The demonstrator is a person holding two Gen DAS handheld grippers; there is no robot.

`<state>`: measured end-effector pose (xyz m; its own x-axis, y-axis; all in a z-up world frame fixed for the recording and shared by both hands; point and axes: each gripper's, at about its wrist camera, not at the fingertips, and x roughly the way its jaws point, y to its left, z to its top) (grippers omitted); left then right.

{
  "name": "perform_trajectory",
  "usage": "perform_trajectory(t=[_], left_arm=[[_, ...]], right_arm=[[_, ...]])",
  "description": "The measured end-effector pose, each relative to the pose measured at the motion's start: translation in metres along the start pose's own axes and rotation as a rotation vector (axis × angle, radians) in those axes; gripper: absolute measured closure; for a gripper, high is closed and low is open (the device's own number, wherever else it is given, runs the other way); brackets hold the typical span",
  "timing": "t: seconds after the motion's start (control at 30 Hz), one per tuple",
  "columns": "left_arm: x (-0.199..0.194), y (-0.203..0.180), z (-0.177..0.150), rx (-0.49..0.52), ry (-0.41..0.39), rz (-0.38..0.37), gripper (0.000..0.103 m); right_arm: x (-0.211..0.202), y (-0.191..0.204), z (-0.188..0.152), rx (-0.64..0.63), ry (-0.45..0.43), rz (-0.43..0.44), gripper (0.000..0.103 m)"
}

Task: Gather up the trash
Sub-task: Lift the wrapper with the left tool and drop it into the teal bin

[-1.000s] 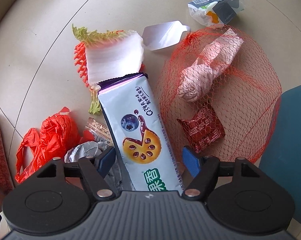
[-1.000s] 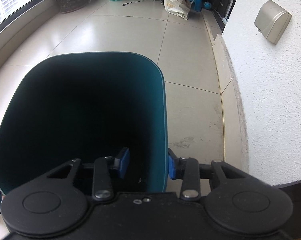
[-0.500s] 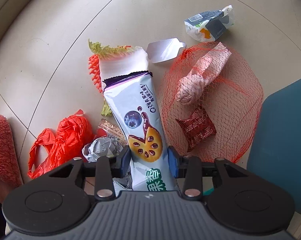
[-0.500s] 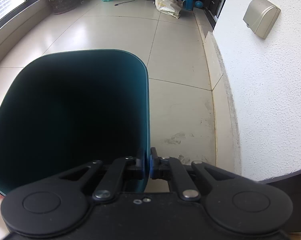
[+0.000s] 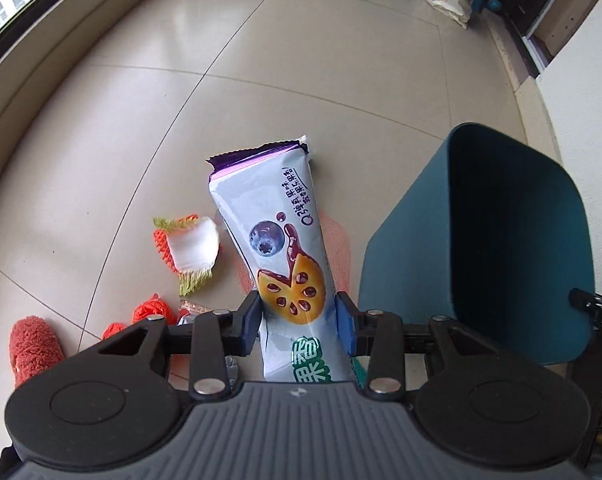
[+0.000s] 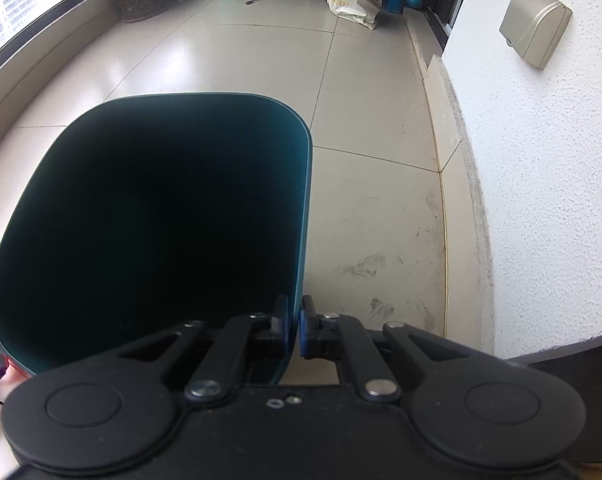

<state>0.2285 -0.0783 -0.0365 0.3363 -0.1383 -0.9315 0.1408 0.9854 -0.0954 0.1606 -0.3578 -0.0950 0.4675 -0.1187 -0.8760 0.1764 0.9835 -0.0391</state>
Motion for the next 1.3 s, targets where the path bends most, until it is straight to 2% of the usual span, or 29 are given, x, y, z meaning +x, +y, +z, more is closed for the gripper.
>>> perform_trajectory(t=[0.13, 0.3, 0.4, 0.57, 0.63, 0.73, 1.0, 1.1, 1.23, 1.3], left_arm=[[-0.041, -0.049, 0.015, 0.089, -0.053, -0.077, 0.064], [-0.046, -0.128, 0.034, 0.206, -0.069, -0.123, 0.064], [-0.022, -0.166, 0.044, 0.251, -0.061, -0.100, 0.064], [0.055, -0.210, 0.053, 0.336, 0.058, -0.024, 0.064], [0.087, -0.219, 0.052, 0.364, 0.137, -0.014, 0.064], [0.131, -0.226, 0.046, 0.365, 0.216, 0.059, 0.064], [0.180, -0.234, 0.034, 0.356, 0.317, 0.094, 0.062], [0.182, -0.235, 0.030, 0.359, 0.316, 0.114, 0.057], [0.172, -0.231, 0.025, 0.345, 0.297, 0.076, 0.045], [0.161, -0.226, 0.022, 0.340, 0.271, 0.060, 0.045]], right_arm=[[-0.001, -0.004, -0.002, -0.014, 0.003, 0.021, 0.097], [-0.004, -0.008, -0.009, -0.028, -0.011, 0.039, 0.097], [-0.002, -0.012, -0.008, -0.024, -0.014, 0.053, 0.096], [0.002, -0.011, -0.008, -0.051, -0.021, 0.053, 0.096], [0.003, -0.012, -0.008, -0.056, -0.021, 0.057, 0.095], [0.005, -0.013, -0.007, -0.065, -0.021, 0.060, 0.095], [0.009, -0.017, -0.001, -0.051, -0.017, 0.082, 0.094], [0.010, -0.019, -0.003, -0.052, -0.018, 0.084, 0.094], [0.010, -0.019, -0.003, -0.049, -0.017, 0.082, 0.094], [0.011, -0.018, -0.002, -0.046, -0.013, 0.079, 0.094]])
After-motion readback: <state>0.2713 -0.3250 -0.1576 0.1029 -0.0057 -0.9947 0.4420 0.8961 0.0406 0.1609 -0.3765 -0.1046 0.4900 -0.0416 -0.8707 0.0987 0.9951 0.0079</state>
